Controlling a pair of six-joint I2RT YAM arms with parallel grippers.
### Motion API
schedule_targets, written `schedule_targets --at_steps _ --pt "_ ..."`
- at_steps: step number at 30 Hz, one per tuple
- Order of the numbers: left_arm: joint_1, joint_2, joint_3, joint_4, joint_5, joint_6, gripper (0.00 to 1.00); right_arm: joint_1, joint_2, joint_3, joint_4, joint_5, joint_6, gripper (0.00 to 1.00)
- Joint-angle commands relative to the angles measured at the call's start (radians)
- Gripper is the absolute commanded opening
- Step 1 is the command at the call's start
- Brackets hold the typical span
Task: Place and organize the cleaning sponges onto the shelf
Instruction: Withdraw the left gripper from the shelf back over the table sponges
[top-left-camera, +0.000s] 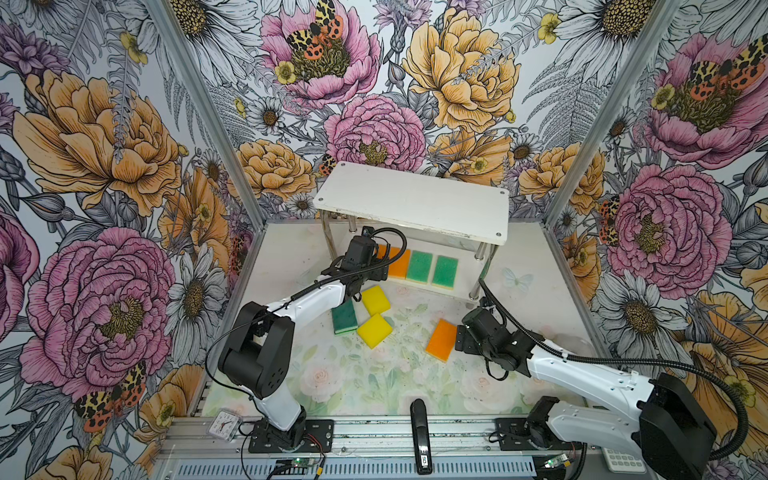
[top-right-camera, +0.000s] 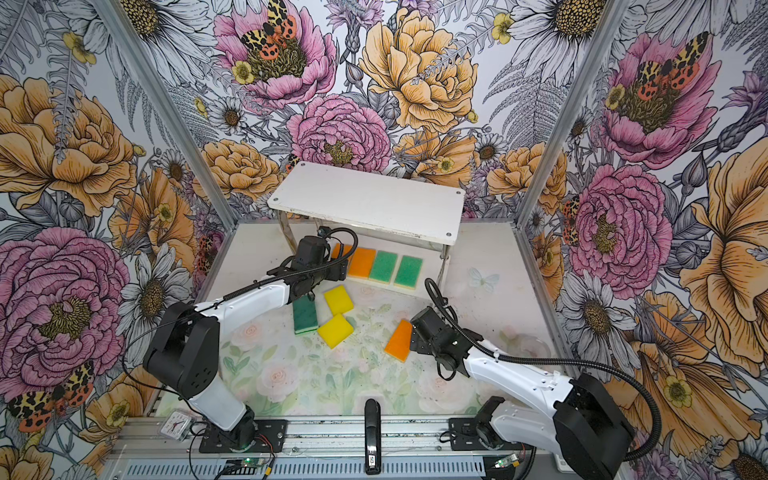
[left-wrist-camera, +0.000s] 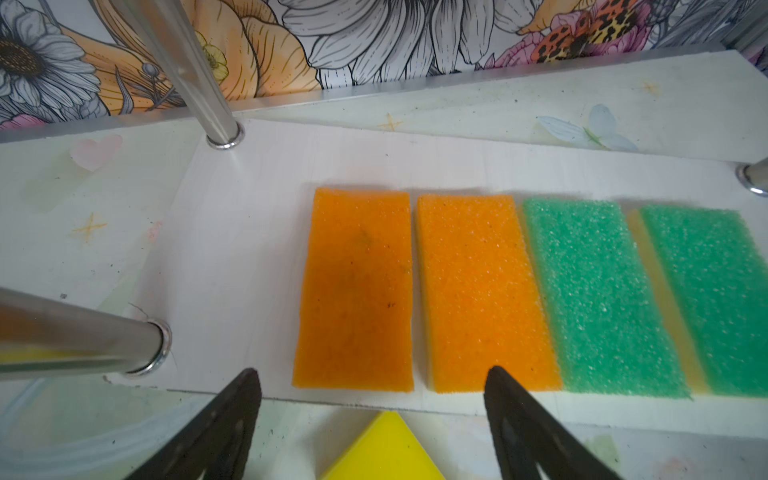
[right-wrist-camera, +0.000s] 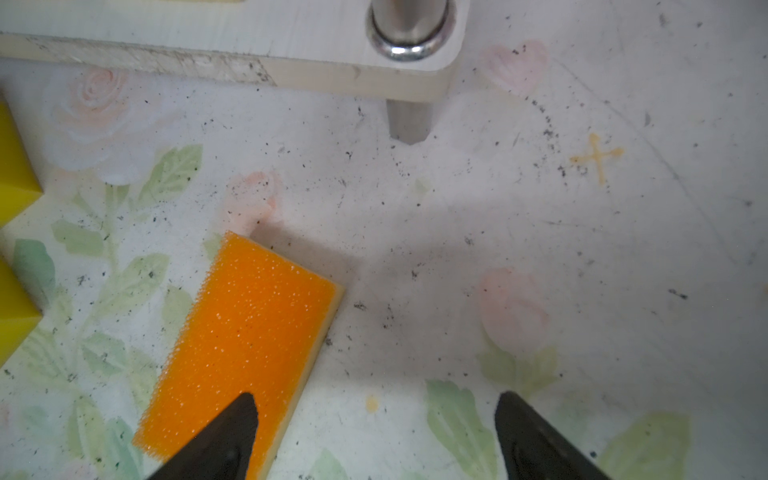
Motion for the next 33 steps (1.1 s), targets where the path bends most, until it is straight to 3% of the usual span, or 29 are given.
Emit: schedule_targets --at_steps 1,10,18,33 --pt "-0.072 -0.067 -0.050 -0.047 -0.068 -0.030 0.91 -0.005 -0.011 0.000 0.003 -0.010 -0.024 0.92" --pt "-0.403 -0.163 -0.178 -0.086 -0.304 -0.106 0.99 -0.014 -0.063 -0.022 0.001 -0.008 -0.055 0.92" --pt "-0.547 -0.161 -0.231 -0.082 -0.301 -0.206 0.99 -0.035 -0.136 -0.053 0.000 -0.023 -0.069 0.92" --pt "-0.744 0.067 -0.140 -0.009 -0.369 -0.314 0.99 -0.100 -0.207 -0.113 0.001 -0.058 -0.051 0.93"
